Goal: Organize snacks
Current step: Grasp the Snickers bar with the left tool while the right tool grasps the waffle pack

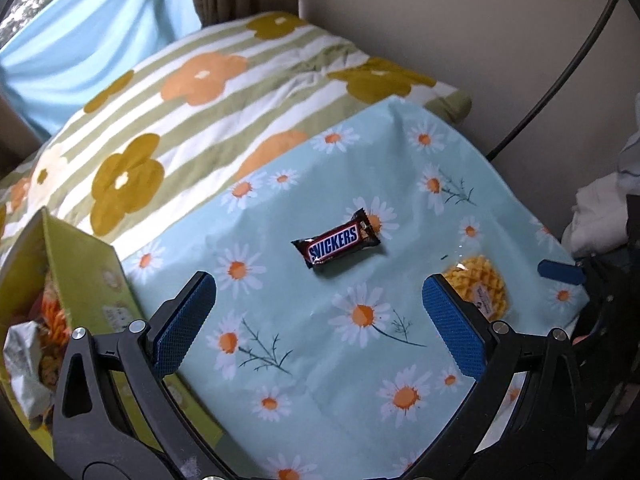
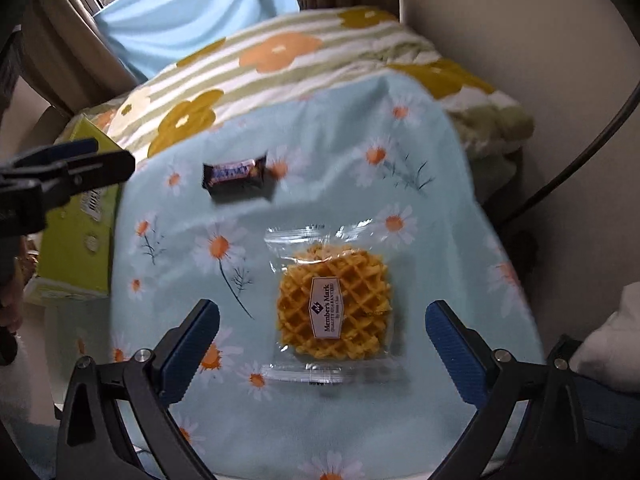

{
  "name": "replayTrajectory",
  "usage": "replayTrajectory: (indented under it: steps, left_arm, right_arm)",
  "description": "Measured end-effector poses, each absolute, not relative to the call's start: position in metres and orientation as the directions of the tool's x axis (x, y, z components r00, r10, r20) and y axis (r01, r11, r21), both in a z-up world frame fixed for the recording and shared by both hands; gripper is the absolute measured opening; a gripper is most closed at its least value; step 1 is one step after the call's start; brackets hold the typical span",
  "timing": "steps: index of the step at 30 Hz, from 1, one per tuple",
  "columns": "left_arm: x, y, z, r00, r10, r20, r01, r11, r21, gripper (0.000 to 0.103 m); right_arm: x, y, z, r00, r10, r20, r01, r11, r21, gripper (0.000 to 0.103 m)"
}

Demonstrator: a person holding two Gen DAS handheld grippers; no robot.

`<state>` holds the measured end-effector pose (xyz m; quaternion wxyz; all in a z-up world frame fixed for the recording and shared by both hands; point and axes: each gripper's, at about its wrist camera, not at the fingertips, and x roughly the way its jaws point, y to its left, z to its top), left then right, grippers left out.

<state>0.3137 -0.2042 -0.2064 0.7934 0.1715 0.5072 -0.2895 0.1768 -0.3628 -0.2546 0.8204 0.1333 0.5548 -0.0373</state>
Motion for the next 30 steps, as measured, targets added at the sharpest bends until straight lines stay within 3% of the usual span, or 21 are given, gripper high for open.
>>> replayTrajectory:
  steps: [12,16,18,30]
  left_arm:
    - [0.349,-0.233,-0.253,0.224,-0.237,-0.945,0.682,0.731,-0.021,0.102]
    - [0.358,-0.249,-0.265,0.210,-0.221,-0.952,0.731,0.682,0.003,0.102]
    - [0.361,-0.257,-0.272,0.196,-0.202,-0.959,0.761,0.649,0.019,0.101]
    - [0.363,-0.284,-0.313,0.101,-0.121,-0.987,0.893,0.448,0.037,0.078]
  right_arm:
    - [0.198,-0.358,-0.308,0.301,0.065,-0.951,0.247,0.958,0.144,0.102]
    - [0.202,-0.362,-0.309,0.305,0.039,-0.952,0.260,0.958,0.123,0.088]
    - [0.203,-0.363,-0.310,0.308,0.045,-0.950,0.263,0.956,0.130,0.088]
    - [0.207,-0.356,-0.314,0.291,0.005,-0.957,0.242,0.967,0.078,0.084]
